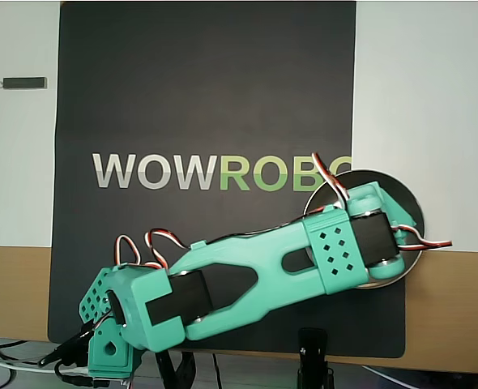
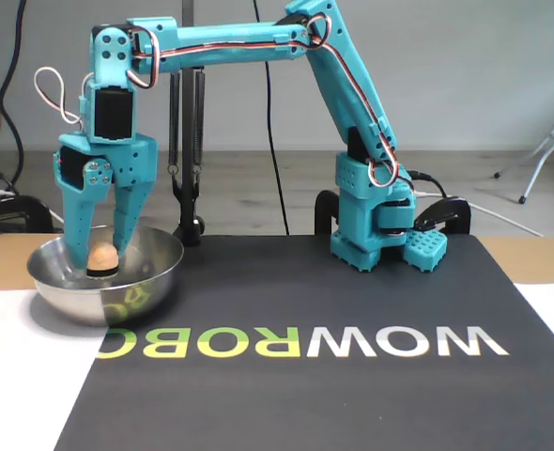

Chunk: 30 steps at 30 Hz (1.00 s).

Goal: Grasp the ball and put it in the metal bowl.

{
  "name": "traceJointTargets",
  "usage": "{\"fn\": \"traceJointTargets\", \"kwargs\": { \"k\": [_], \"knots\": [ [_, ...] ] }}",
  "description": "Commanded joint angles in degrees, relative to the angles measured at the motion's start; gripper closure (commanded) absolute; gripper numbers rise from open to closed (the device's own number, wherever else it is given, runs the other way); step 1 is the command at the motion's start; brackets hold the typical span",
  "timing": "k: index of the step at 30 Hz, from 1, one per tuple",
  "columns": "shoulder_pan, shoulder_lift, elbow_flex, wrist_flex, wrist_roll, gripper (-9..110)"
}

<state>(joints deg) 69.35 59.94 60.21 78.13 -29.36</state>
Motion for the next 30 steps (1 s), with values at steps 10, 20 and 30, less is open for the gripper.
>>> {"fn": "traceJointTargets", "kwargs": {
  "k": [10,20,30],
  "knots": [
    [0.1,0.3,-2.3,-0.5,0.3,48],
    [0.0,0.3,-2.3,-0.4,-0.1,49],
    [-0.2,0.4,-2.3,-0.4,-0.2,50]
  ]
}}
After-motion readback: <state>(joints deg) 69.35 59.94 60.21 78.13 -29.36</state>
